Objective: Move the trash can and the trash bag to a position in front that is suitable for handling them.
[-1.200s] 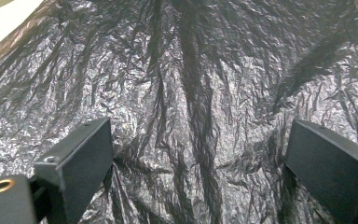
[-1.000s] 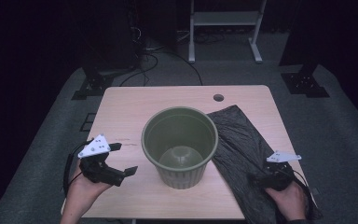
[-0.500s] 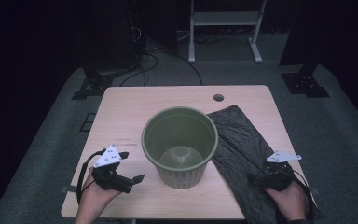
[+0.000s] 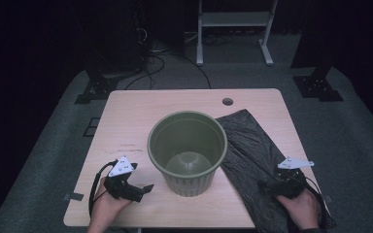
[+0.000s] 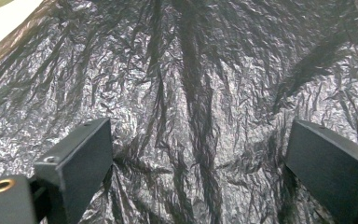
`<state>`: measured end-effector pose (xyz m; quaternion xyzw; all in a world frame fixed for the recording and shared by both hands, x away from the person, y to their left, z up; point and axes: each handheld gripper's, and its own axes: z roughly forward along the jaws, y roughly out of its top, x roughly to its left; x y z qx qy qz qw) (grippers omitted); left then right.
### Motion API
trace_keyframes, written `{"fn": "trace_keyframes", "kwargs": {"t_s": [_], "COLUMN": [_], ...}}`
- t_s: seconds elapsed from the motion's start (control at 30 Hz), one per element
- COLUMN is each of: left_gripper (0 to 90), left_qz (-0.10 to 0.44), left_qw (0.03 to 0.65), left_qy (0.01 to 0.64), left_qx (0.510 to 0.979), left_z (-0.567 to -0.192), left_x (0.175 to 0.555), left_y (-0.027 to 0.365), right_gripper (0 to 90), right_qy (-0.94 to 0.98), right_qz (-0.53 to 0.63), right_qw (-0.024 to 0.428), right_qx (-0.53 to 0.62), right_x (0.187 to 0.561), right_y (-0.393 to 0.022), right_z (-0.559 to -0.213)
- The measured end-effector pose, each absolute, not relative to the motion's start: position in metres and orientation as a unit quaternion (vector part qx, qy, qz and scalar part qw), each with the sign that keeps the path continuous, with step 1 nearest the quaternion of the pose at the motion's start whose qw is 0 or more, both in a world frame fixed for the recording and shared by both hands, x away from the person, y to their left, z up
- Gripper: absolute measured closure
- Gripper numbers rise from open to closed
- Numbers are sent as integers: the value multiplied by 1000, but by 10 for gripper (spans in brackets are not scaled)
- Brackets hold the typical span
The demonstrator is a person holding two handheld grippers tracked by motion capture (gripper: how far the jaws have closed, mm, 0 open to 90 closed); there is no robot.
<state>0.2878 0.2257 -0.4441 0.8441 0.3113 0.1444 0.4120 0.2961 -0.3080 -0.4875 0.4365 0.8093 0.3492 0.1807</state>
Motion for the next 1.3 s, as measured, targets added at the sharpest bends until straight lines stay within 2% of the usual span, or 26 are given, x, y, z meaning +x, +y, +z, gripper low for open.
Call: {"fn": "trace_keyframes", "kwargs": {"t_s": [0.57,0.73,1.3], "left_gripper": [0,0,0], "left_qz": [152,137,143], "left_qw": [390,379,361], "left_qy": [323,329,327], "left_qx": [849,854,862], "left_z": [-472,-482,-484], "left_x": [302,304,306], "left_y": [231,227,224], "right_gripper": [65,65,65], "right_qy": [810,810,810], "right_qz": [349,349,349], "right_qw": [180,180,180], "right_qx": [436,436,435], "right_x": [296,296,296], "right_y": [-308,-308,-308], "right_z": [-487,-487,-487]}}
